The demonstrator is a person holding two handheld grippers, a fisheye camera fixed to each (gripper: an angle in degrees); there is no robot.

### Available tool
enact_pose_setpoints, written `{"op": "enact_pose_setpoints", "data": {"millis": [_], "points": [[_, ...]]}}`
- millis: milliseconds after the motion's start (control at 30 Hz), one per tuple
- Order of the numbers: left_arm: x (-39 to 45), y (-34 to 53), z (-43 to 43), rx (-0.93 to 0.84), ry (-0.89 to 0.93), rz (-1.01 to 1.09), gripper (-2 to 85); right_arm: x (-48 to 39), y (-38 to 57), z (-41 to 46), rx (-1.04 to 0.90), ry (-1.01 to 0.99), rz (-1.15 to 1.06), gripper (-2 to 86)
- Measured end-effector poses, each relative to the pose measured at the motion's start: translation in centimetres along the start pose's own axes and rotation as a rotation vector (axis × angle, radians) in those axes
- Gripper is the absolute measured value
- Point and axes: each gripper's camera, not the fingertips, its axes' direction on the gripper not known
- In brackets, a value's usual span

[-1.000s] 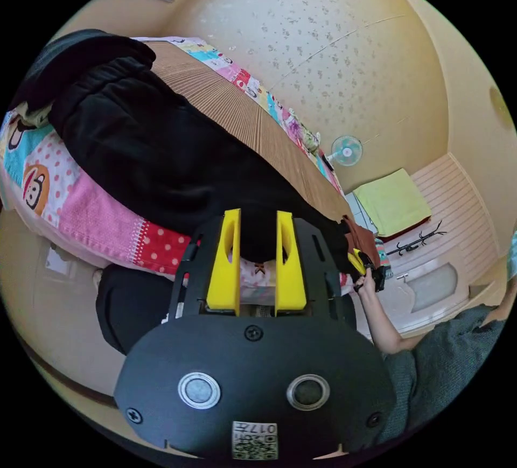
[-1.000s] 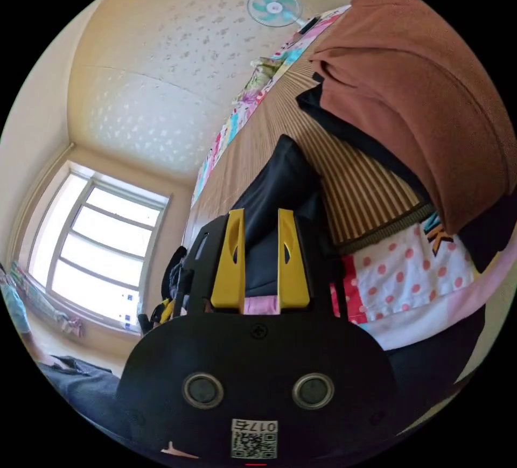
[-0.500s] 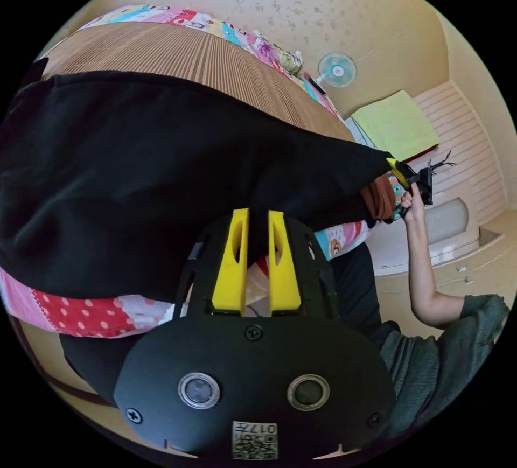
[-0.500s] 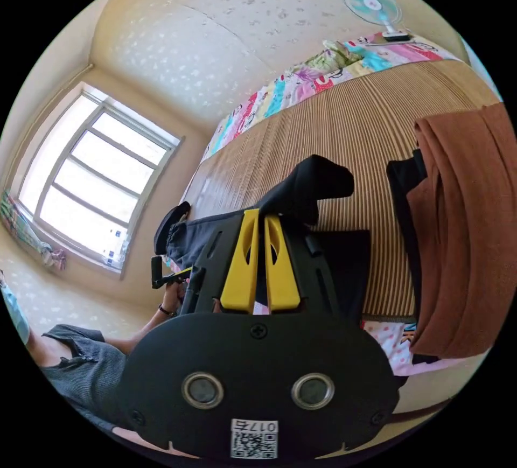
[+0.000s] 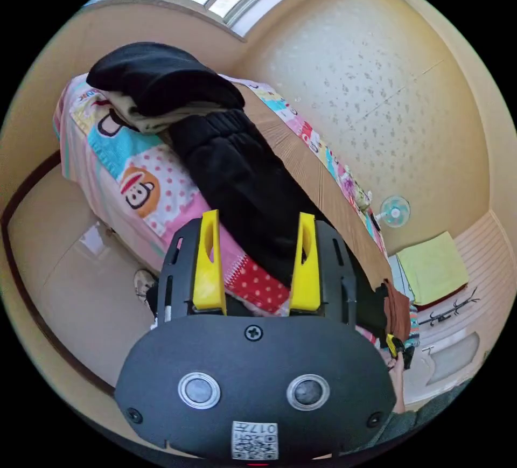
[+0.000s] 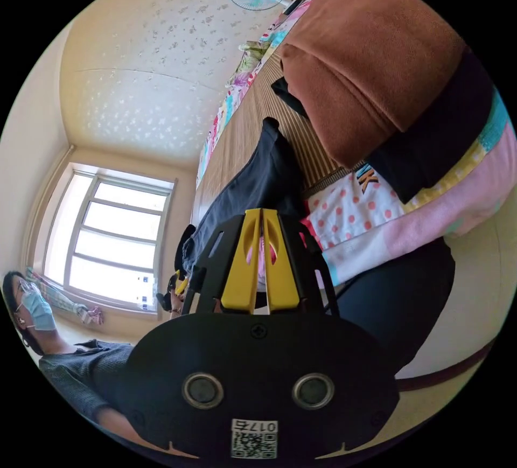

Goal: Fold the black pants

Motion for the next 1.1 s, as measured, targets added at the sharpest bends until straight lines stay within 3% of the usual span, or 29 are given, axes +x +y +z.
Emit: {"op": "enact_pose_setpoints", "data": {"millis": [100,200,333,400,467,533,633,833,1033,1100], "points": [[-4.1,-2.9,1.4,0.025,0.014,-0.087,21.4,-0.5,-0.1,-1.8,-0.001,-0.048,0.001,0.4],[-6.5,-4.1,4.0,-0.013,0.166,-0.145,20.9,-1.5,0.5,-3.8,0.078,-0.185,-0.026,0.4],[-7.4,-3.8,6.5,-0.086,0.23,-0.261,11.7,-2.6,0.3,-4.6,0.108,-0.259,-0.035,0.3],[-7.6,-3.3,5.6,-0.062,0.249,-0.384,7.1,-3.0,0.1,-4.5,0.098,-0.266,-0.044,0.3],[-5.7,-3.6,4.5,0.033,0.407,-0.411,3.4,-3.6,-0.3,-4.0,0.076,-0.278,-0.068,0.3],[-1.8,-4.4,3.9,0.05,0.483,-0.312,2.4,-3.9,-0.6,-3.5,0.05,-0.273,-0.077,0.3],[7.8,-4.1,3.1,0.006,0.457,-0.002,2.1,-4.0,-0.8,-2.6,0.04,-0.299,-0.081,0.3],[20.5,7.9,7.8,-0.148,0.472,0.274,4.4,-3.2,0.0,0.6,-0.025,-0.308,-0.101,0.5],[21.6,20.3,15.4,-0.517,0.325,0.49,7.4,-1.2,2.0,4.9,-0.121,-0.421,-0.102,1.4],[20.7,21.8,15.3,-0.53,0.338,0.525,7.9,-1.2,2.7,6.3,-0.157,-0.42,-0.124,2.2]]}}
